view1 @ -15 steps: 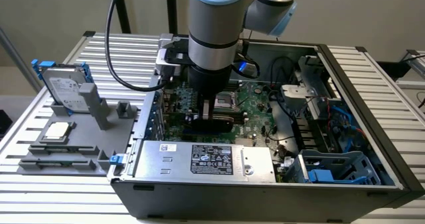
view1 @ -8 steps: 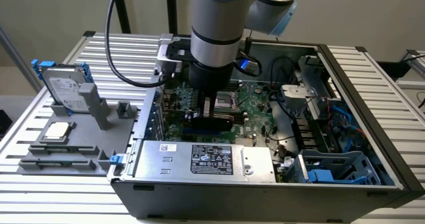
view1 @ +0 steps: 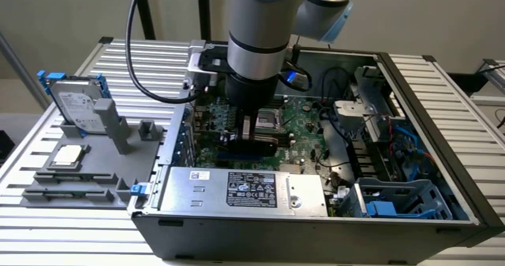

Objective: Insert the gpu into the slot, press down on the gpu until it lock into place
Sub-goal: 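Insert the gpu into the slot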

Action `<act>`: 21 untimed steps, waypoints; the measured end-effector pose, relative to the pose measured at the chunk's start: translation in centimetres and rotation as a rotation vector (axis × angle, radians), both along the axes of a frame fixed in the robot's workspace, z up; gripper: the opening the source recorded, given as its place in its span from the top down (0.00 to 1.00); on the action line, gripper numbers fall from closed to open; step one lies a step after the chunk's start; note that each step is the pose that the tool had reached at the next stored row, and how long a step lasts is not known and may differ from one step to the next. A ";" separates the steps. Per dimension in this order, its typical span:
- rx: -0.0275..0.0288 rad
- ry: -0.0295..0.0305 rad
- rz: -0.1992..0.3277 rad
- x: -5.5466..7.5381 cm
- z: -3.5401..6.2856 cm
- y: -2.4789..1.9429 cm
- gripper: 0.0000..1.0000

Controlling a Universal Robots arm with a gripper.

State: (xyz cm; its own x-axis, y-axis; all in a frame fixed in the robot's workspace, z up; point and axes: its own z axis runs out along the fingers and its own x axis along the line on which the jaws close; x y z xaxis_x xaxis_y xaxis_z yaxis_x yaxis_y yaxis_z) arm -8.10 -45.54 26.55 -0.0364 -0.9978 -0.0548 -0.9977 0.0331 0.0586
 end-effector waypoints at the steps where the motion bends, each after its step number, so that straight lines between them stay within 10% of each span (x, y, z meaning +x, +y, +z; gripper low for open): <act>1: 0.0001 -0.0001 0.000 0.0 -0.05 0.00 0.74; 14: -0.0005 0.0006 0.000 0.0 -0.58 0.02 0.74; 21: -0.0004 0.0181 0.000 0.0 -0.02 0.05 0.74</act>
